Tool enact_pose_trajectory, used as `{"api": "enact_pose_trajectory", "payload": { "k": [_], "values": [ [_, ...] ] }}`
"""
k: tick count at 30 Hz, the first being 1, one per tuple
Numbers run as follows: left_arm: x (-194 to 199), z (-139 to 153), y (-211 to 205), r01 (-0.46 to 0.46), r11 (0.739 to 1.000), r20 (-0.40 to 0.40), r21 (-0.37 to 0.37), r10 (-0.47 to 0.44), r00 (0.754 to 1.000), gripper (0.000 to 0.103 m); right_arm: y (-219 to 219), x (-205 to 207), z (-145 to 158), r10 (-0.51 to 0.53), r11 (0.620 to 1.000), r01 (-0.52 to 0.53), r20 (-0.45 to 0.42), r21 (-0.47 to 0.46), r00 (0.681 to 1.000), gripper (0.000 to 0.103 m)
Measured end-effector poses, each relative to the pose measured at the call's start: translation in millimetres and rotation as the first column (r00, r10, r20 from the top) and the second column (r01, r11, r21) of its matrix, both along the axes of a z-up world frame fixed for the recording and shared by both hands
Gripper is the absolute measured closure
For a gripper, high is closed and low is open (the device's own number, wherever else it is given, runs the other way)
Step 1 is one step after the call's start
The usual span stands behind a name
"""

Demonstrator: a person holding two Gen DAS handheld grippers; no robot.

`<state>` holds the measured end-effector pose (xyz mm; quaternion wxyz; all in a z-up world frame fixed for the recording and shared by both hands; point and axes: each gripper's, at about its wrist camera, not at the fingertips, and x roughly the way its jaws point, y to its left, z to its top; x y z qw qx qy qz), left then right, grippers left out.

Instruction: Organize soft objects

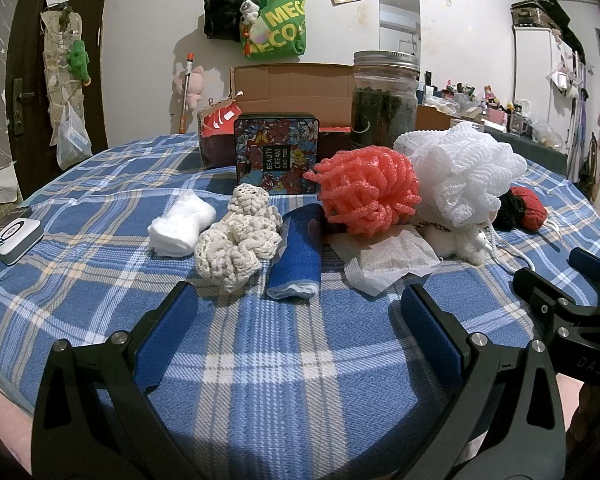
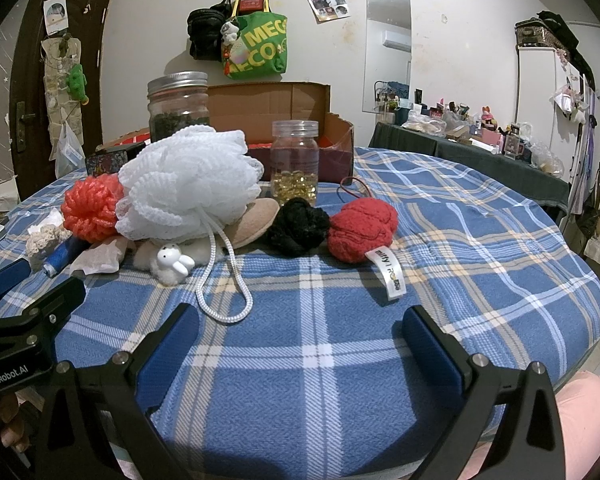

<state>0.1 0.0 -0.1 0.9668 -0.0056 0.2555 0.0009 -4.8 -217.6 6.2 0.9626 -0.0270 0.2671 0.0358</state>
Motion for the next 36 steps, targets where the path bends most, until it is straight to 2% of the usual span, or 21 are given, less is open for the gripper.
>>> {"api": "enact_pose_trajectory", "payload": {
  "k": [27, 32, 36],
  "values": [
    [0.1, 0.9, 1.2, 0.008, 1.0, -0.011, -0.008, -0.008, 1.0, 0.0, 0.1, -0.7, 0.9, 0.001, 1.0, -0.001, -0.001, -0.004, 1.0, 0.0],
    [1.8, 10.0, 5.4, 0.041, 0.999, -0.025, -0.029, -0.042, 0.999, 0.0, -0.6, -2.0, 3.3, 0.008, 1.0, -0.008, -0.012, 0.007, 1.0, 0.0],
    [-0.2, 17.6, 2.0, 0.056, 0.998, -0.007, -0.039, -0.056, 0.998, 0.0, -3.9, -2.2, 13.8, 0.021, 1.0, -0.022, 0.006, 0.016, 1.0, 0.0]
  ]
}}
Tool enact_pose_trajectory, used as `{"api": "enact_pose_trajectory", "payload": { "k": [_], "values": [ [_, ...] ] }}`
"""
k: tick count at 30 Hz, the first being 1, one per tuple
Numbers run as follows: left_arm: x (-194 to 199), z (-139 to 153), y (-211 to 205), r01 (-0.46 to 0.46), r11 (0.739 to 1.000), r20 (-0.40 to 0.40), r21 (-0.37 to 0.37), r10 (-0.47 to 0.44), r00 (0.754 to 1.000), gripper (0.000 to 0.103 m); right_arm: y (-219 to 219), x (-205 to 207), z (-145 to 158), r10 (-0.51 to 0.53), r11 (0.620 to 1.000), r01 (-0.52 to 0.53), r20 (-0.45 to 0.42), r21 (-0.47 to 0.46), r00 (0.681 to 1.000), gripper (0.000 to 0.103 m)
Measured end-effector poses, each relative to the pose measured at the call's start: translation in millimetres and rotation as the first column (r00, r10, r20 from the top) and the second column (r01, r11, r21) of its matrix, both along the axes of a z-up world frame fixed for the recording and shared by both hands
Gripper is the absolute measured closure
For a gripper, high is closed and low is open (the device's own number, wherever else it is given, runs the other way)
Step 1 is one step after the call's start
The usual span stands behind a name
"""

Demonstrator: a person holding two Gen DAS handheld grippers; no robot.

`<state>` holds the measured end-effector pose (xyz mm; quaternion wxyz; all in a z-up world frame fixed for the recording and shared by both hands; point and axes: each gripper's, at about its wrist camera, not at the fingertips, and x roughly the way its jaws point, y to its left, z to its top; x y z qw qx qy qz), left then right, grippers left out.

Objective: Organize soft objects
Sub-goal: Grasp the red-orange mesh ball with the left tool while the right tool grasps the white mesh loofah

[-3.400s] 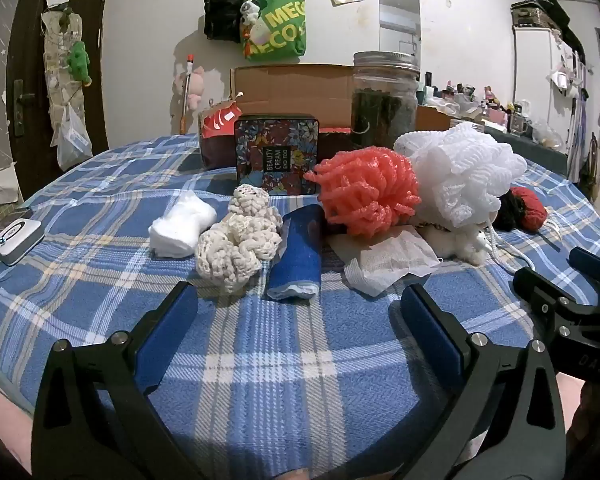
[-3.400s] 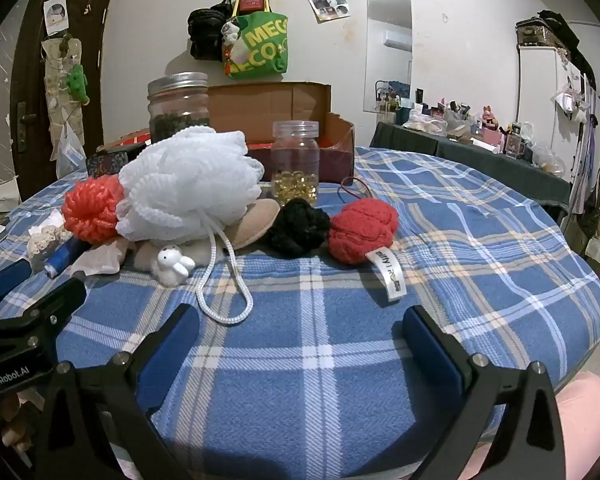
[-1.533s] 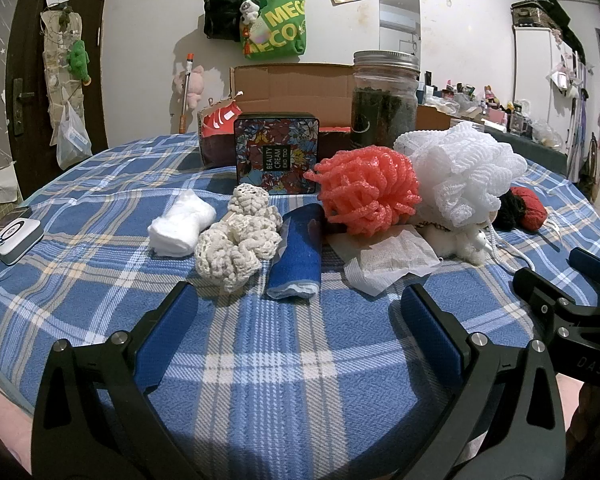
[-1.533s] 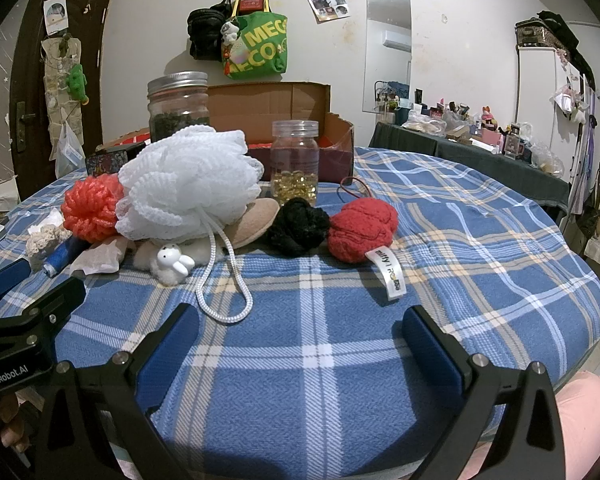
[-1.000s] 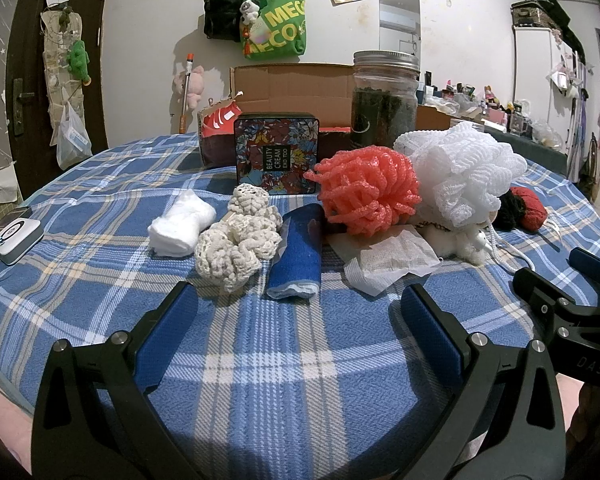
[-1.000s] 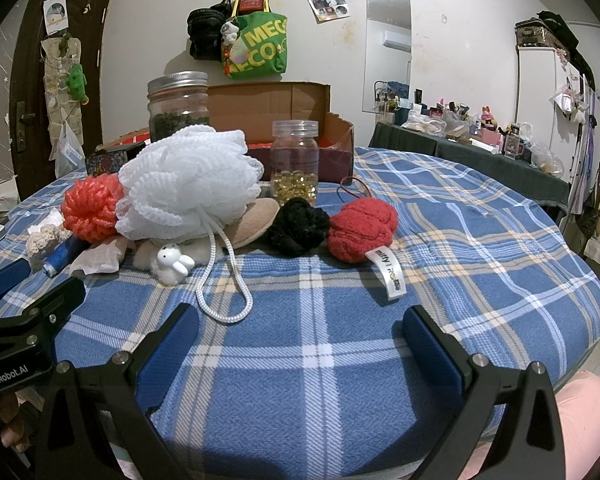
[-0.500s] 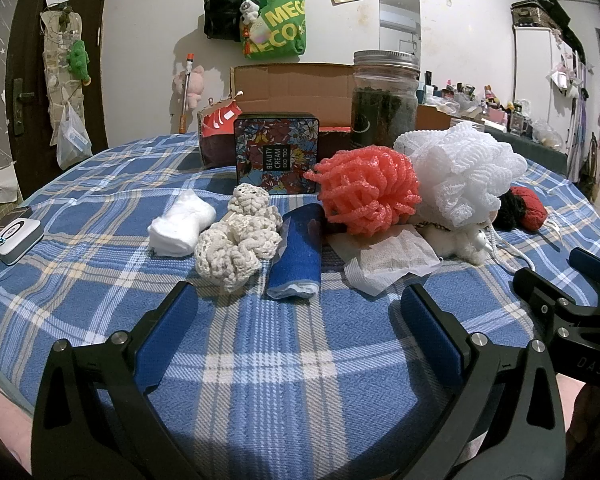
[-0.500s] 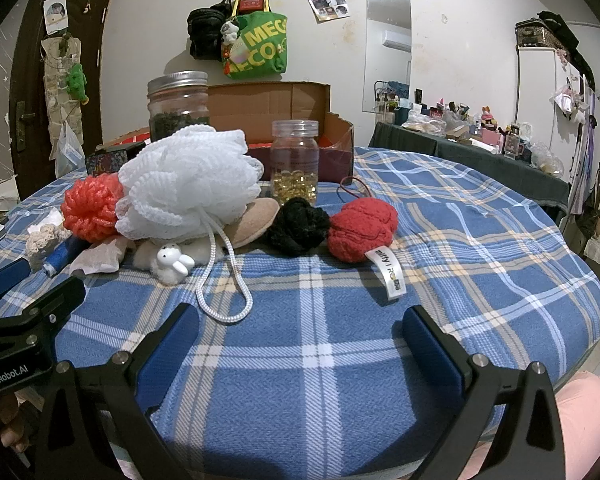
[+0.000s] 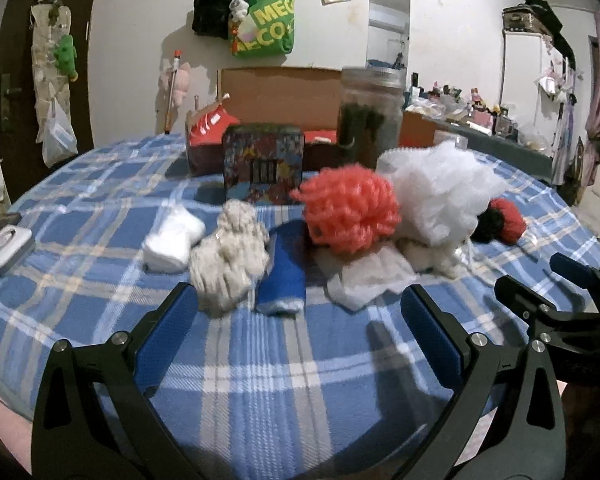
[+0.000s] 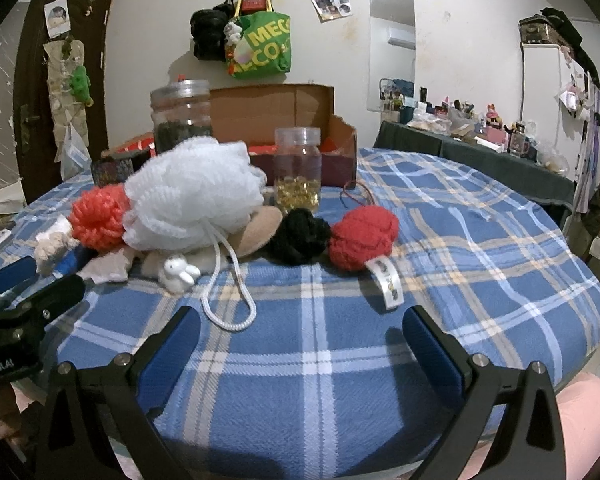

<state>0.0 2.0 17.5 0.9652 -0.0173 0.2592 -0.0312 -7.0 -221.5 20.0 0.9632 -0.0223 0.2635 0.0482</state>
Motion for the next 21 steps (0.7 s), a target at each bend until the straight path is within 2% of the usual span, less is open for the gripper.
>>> {"api": "enact_pose_trajectory", "payload": {
  "k": [5, 11, 15, 19, 21],
  "values": [
    [2.0, 15.5, 0.8, 0.024, 1.0, 0.027, 0.009, -0.024, 0.999, 0.0, -2.2, -1.5, 19.3, 0.028, 0.999, -0.029, 0.036, 0.034, 0.999, 0.0],
    [14.6, 34.6, 1.0, 0.092, 0.996, 0.041, 0.014, -0.092, 0.995, 0.0, -4.0, 14.8, 40.3, 0.153, 0.982, -0.157, 0.049, 0.102, 0.987, 0.0],
    [27.2, 44.9, -0.9, 0.148, 0.989, 0.026, 0.018, -0.148, 0.989, 0.0, -3.6, 33.3, 49.0, 0.231, 0.961, -0.233, 0.031, 0.145, 0.972, 0.0],
    [42.3, 48.1, -3.8, 0.193, 0.98, -0.008, 0.045, -0.193, 0.981, 0.0, 4.9, 51.3, 52.6, 0.319, 0.939, -0.316, -0.001, 0.14, 0.948, 0.0],
    [50.0, 47.3, -4.3, 0.216, 0.975, -0.032, 0.048, -0.214, 0.976, 0.007, 11.7, 56.9, 53.4, 0.362, 0.925, -0.358, -0.008, 0.131, 0.932, 0.0]
  ]
}}
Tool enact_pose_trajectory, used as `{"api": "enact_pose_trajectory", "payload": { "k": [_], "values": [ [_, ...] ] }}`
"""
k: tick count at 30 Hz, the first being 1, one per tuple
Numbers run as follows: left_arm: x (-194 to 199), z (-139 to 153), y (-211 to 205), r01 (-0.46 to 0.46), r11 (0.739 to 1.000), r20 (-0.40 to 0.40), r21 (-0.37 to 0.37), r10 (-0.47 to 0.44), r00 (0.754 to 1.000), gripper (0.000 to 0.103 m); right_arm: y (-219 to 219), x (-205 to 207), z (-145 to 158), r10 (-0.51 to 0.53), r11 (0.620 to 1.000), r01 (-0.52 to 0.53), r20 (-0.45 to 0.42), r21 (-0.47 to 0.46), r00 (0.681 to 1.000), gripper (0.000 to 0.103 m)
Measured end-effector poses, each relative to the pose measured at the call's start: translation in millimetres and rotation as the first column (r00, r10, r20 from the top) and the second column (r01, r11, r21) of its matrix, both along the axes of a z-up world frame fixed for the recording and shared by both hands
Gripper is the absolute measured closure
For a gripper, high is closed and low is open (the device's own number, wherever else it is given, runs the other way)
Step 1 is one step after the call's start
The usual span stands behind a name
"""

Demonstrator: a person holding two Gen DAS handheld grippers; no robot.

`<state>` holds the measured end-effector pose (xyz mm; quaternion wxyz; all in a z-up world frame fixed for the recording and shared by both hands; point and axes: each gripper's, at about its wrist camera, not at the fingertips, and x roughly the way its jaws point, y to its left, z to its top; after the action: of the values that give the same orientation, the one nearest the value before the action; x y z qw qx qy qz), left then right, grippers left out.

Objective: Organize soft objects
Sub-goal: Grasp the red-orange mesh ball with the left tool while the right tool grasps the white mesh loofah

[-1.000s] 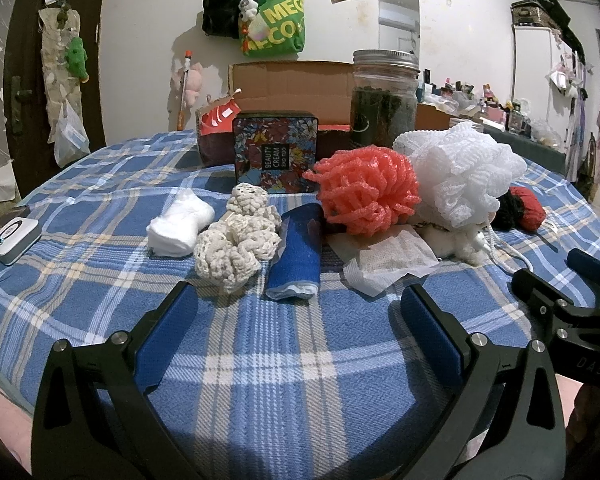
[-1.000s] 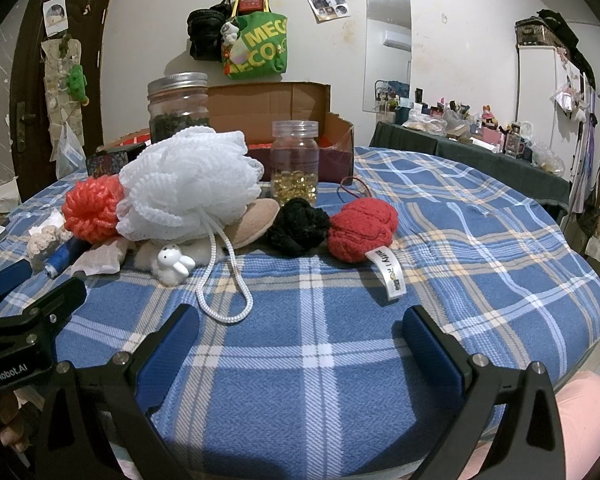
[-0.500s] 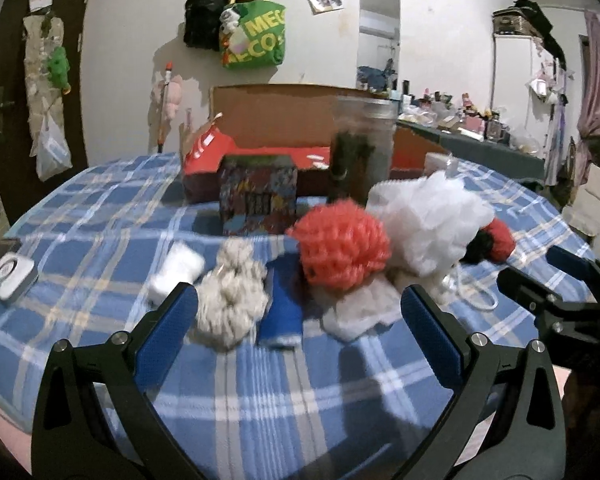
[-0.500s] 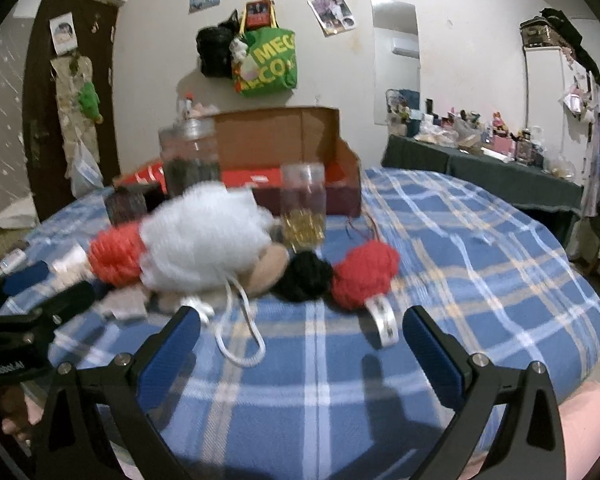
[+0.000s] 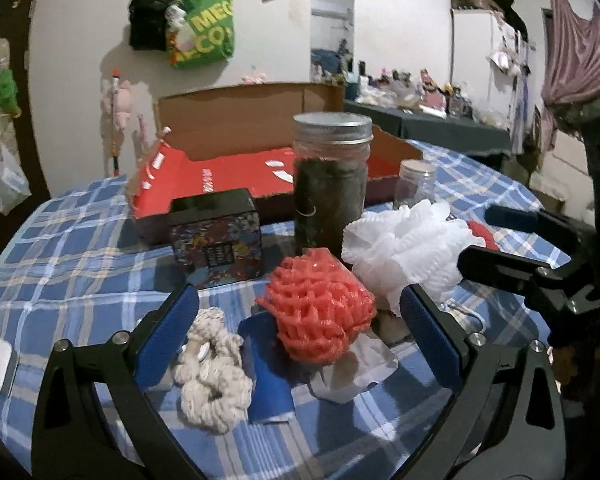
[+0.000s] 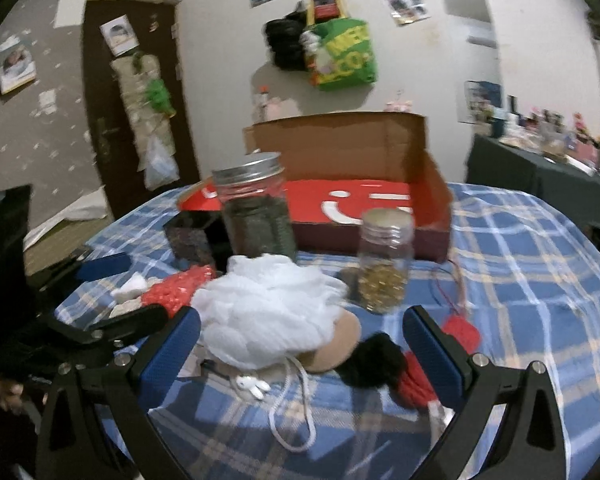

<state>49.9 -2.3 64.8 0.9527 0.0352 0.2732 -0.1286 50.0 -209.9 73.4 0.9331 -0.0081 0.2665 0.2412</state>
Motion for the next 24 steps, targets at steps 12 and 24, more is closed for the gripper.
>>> {"api": "enact_pose_trajectory", "payload": {
  "k": [12, 24],
  "values": [
    [23.3, -21.4, -6.0, 0.121, 0.993, -0.126, -0.003, -0.121, 0.985, 0.057, 11.5, 18.7, -14.4, 0.181, 0.983, -0.179, -0.083, 0.033, 0.98, 0.071],
    [6.4, 7.1, 4.0, 0.106, 0.994, -0.044, 0.021, -0.105, 0.993, 0.059, -10.2, -13.9, 10.0, 0.093, 0.993, -0.094, 0.017, 0.069, 0.996, 0.084]
  ]
}}
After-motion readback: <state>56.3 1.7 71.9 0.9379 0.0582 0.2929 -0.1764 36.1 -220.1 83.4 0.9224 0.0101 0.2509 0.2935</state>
